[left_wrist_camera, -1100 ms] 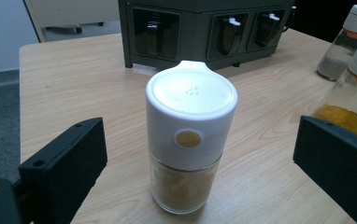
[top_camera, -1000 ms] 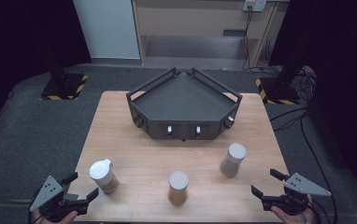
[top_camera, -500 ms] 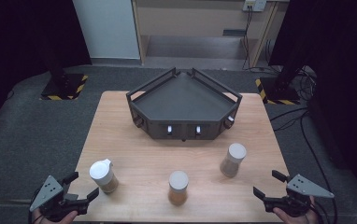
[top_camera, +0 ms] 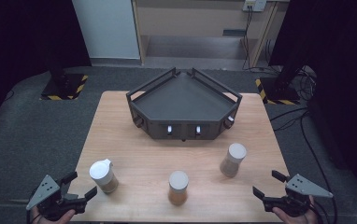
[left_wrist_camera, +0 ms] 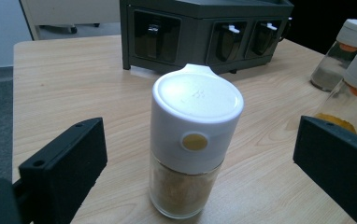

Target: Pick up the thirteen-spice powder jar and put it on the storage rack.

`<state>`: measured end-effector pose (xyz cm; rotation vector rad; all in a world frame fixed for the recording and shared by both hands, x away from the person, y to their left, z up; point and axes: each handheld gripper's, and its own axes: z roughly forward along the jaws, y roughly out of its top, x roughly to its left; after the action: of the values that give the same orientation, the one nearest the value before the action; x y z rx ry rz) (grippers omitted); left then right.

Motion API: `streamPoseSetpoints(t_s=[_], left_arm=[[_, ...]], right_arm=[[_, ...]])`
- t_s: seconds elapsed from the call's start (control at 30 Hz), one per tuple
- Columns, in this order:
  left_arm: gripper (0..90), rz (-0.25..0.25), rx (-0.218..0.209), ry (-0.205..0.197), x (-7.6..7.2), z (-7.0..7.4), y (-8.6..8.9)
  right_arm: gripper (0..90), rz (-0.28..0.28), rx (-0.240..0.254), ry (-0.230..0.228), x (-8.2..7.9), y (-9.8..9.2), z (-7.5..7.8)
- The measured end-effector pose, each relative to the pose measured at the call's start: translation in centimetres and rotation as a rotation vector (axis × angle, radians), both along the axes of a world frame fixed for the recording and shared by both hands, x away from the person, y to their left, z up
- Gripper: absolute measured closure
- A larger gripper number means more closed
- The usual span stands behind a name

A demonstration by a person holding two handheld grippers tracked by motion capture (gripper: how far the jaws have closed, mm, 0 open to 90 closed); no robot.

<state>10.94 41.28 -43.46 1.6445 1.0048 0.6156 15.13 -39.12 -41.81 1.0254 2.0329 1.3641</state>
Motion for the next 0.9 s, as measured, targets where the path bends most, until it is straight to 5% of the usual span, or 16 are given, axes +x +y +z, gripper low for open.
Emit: streamPoseSetpoints(t_s=[0.23, 0.6, 0.67, 0.9], left_arm=[[2.0, -0.014, 0.033, 0.009, 0.7, 0.3, -0.5], [2.0, -0.007, 0.016, 0.011, 0.1, 0.5, -0.4], [2.0, -0.016, -0.019, 0.021, 0.0, 0.4, 0.0], [1.9, 0.012, 0.039, 0.021, -1.0, 1.7, -0.1]], right_arm=[[7.2, 0.0, 0.023, 0.009, -0.4, -0.5, -0.2], [7.2, 0.011, 0.015, 0.008, -0.3, -0.3, -0.2], [7.2, 0.015, 0.013, 0.013, -0.2, -0.3, -0.2], [7.2, 0.014, 0.013, 0.015, -0.2, -0.3, -0.1]])
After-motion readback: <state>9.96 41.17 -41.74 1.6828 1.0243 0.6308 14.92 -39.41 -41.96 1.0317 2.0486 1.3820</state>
